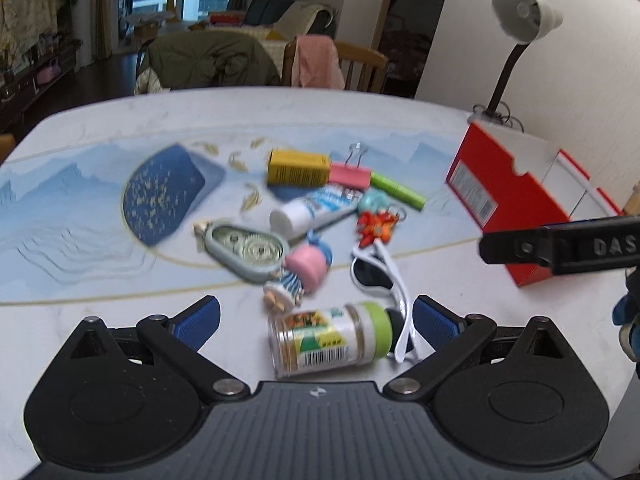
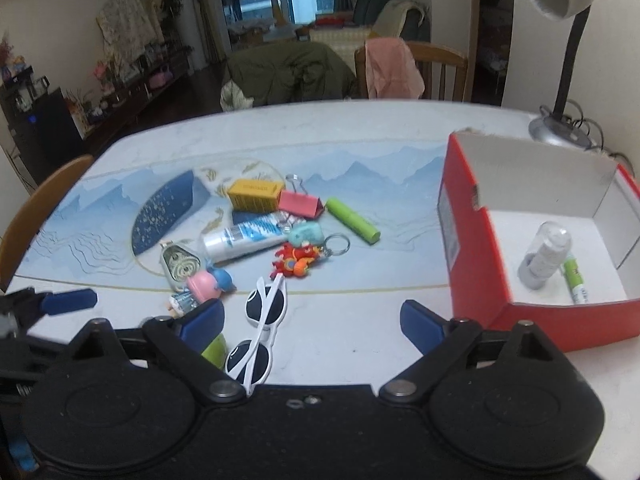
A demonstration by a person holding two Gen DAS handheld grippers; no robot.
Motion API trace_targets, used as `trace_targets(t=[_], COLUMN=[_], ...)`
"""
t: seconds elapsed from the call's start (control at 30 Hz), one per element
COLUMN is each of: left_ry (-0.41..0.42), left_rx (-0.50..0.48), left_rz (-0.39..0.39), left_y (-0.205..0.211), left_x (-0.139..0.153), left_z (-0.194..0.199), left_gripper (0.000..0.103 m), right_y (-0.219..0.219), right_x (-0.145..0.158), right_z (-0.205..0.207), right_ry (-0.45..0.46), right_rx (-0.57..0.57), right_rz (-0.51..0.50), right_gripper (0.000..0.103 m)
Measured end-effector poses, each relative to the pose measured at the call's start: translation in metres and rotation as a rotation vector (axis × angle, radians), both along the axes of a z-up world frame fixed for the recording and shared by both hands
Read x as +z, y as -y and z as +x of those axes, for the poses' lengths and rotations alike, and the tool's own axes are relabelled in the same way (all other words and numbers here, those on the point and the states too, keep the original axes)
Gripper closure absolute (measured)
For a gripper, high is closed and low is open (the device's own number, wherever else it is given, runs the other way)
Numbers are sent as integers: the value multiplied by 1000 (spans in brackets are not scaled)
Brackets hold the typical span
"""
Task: Organize rigid objects
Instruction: 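Grasp the toothpick jar with the left tool while the right tool grasps the white sunglasses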
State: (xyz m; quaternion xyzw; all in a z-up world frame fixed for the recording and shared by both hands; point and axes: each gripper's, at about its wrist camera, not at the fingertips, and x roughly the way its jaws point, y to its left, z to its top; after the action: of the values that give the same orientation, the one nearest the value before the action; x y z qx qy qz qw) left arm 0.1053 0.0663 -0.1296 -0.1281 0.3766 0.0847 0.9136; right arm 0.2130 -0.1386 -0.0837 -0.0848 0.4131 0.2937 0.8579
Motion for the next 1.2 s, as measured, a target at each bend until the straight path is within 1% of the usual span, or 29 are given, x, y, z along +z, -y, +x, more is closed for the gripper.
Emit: trace_targets(t=[0.13, 0.33, 0.43, 0.57, 0.63, 0.73, 0.8, 0.97, 1.1, 1.13, 1.2], left_ry=[-34, -51, -52, -54, -52, -47, -46, -37, -34, -35, -35], left_rx=[-3, -5, -10, 3, 9, 14, 17, 29, 17, 12, 8], left_rz=[14, 34, 41, 59, 57, 45, 48, 46, 45, 45, 47], left_y=[4, 11, 15, 18, 18, 17, 18, 18, 20, 21, 22], left_x=[-17, -32, -36, -41, -42, -44, -44, -45, -43, -42, -41], left_z=[6, 16, 19, 24, 24, 24, 25, 23, 23, 23, 22], left_gripper=[0, 0, 0, 0, 0, 0, 1, 1, 12, 13, 17], right_y=[-15, -33, -43, -56, -60, -66, -69, -74, -76, -76, -76], right_x=[-18, -41, -49, -60, -65, -70, -72, -73, -73, -73, -73], right_z=[10, 21, 24, 30, 31, 32, 31, 29, 28, 28, 28], right_ry=[-46, -99, -111, -133, -143, -148, -152, -155, -162, -163, -164], right_rx=[9, 13, 30, 40, 48, 58, 71, 88, 98, 100, 100], right_rz=[-34, -80, -105, -123, -128, -141, -144, -148, -140, -139, -141], right_gripper=[13, 16, 20, 29, 32, 42, 53, 68, 78, 79, 85])
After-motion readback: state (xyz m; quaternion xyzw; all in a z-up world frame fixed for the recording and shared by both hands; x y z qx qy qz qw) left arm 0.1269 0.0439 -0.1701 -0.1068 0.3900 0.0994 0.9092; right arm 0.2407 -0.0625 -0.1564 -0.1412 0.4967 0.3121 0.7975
